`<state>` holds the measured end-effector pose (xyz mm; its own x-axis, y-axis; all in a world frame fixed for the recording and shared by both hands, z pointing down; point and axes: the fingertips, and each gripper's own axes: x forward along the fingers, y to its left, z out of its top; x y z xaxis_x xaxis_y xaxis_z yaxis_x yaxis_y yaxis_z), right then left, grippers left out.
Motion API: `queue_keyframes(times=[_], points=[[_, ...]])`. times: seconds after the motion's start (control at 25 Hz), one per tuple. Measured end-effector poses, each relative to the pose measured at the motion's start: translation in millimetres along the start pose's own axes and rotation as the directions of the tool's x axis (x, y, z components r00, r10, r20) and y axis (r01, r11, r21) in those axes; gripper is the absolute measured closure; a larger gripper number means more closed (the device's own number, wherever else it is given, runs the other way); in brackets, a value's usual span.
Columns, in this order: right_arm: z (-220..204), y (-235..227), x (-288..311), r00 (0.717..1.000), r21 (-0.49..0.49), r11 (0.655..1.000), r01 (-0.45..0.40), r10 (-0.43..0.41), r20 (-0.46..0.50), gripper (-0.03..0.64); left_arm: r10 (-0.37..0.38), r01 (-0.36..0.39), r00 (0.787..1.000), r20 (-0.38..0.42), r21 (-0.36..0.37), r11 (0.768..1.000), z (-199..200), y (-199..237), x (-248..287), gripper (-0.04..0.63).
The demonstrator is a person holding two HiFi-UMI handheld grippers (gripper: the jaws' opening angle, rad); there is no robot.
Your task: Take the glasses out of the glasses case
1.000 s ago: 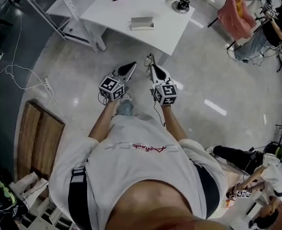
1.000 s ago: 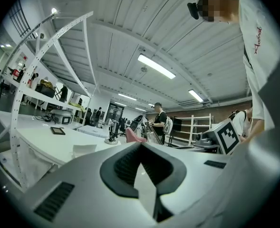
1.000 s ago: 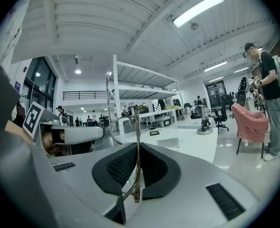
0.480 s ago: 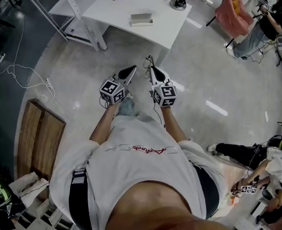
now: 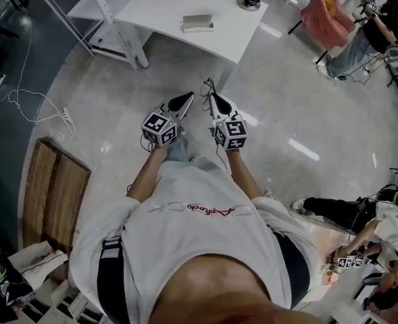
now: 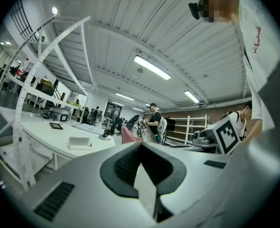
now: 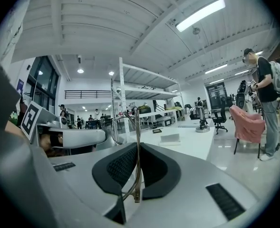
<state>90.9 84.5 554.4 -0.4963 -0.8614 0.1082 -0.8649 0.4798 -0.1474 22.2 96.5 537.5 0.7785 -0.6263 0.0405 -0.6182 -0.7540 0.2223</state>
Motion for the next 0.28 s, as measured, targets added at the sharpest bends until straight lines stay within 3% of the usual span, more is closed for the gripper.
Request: queue_keyframes(times=[0.28], points=[[2.1, -1.9, -2.2, 1.000, -0.014, 1.000, 0.002, -0.002, 0.001, 0.583, -0.001, 0.001, 1.000, 0.010, 0.003, 1.000, 0.8, -2.4, -1.3, 0.569]])
